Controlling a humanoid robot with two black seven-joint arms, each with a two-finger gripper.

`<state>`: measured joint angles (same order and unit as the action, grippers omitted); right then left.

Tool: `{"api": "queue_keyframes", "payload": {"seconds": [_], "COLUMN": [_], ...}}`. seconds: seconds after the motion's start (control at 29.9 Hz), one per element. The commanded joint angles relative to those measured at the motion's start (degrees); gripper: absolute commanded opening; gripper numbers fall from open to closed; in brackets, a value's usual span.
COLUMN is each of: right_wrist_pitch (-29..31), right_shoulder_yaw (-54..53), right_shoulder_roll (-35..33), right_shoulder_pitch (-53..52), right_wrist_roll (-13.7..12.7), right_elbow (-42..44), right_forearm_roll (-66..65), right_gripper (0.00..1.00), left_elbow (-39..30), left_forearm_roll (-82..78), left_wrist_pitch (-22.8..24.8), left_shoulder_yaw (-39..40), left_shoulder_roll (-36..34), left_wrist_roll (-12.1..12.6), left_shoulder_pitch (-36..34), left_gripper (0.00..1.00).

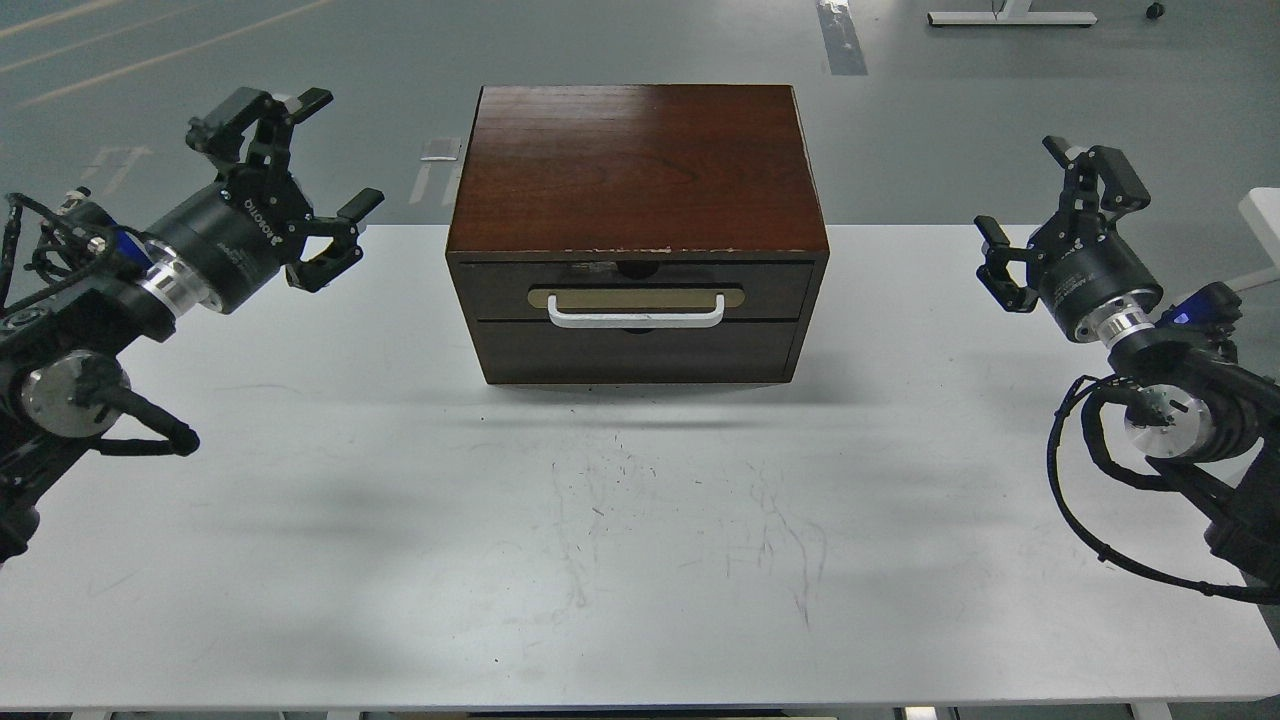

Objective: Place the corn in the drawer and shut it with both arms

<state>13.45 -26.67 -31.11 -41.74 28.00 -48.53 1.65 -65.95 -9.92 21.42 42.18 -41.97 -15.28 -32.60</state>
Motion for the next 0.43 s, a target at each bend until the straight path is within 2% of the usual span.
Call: {"api": "queue_keyframes", "payload": {"seconds": [0.0,0.4], "right_wrist_pitch": [0.2,0.3], "right_shoulder_yaw": [-0.1,0.6], "right_shoulder_roll": [1.7,3.4], "right_shoulder_pitch": [0.0,3.5], "right_wrist_roll": [0.0,0.0], "right_elbow": [-0.2,-0.3], "right_forearm_roll": [-0.2,-0.2], "right_gripper": [1.0,1.0], "left_elbow": [4.5,6.5], "left_forearm_roll": [0.0,-1.0], "left_wrist_pitch": [2.5,3.1], "left_shoulder_yaw": [7.5,9.1], "left_shoulder_roll": [3.9,8.1], "left_wrist_roll": [0.1,0.3], "left_shoulder_pitch": [5.4,9.1], "left_gripper": [0.99,0.99]}}
